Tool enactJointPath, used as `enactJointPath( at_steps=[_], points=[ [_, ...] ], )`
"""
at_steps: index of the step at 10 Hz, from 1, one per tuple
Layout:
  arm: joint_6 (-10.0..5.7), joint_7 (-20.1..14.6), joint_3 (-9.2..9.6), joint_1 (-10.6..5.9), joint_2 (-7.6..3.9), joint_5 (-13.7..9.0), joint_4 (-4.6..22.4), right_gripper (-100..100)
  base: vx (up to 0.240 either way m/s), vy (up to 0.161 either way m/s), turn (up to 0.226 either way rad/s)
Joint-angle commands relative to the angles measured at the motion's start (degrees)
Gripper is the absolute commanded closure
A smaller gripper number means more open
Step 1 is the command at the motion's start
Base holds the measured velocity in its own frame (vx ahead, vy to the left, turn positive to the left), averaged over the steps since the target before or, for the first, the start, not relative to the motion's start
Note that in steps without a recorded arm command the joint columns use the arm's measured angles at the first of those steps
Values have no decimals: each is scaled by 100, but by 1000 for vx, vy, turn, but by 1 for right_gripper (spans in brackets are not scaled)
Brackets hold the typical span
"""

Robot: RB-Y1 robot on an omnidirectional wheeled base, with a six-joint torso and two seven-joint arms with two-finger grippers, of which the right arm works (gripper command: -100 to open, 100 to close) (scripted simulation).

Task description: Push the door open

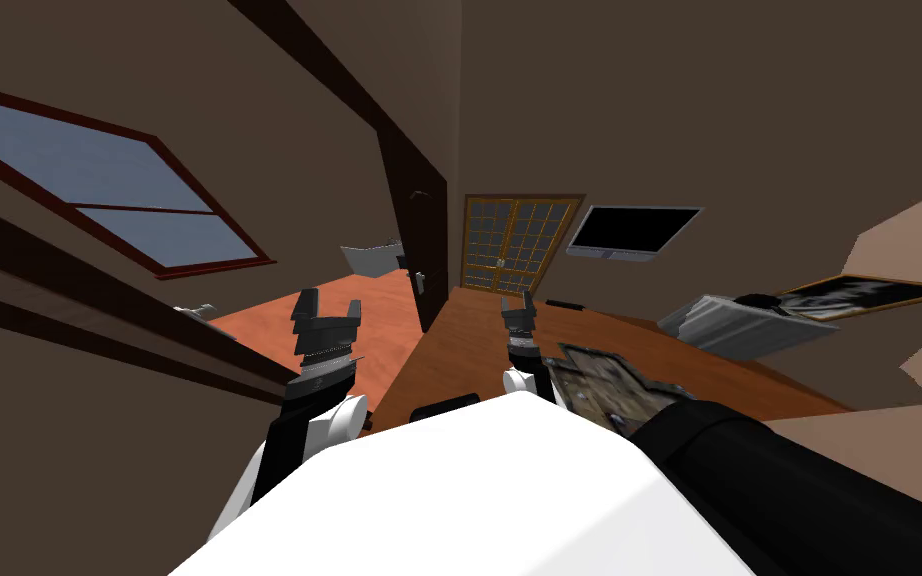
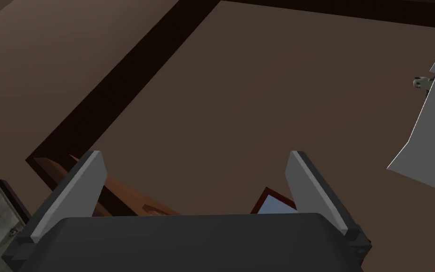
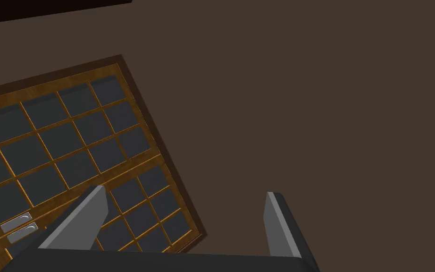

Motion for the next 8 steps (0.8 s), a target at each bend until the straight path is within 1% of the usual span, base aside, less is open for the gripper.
enactJointPath(
  at_steps=[1, 2, 3, 5, 6, 8],
  points=[
    [-6, -10, 26, -134, -48, 14, 209, -100, 71, -22, 102],
    [-8, -14, 35, -182, -63, 19, 283, -100, 99, -41, 97],
    [-13, -22, 54, -278, -92, 28, 433, -100, 108, -47, 83],
    [-17, -30, 75, -387, -124, 40, 603, -100, 103, -34, 57],
    [-24, -41, 102, -525, -159, 54, 818, -100, 129, -45, 122],
    [-30, -52, 129, -664, -194, 68, 1033, -100, 117, -52, 89]
  ],
)
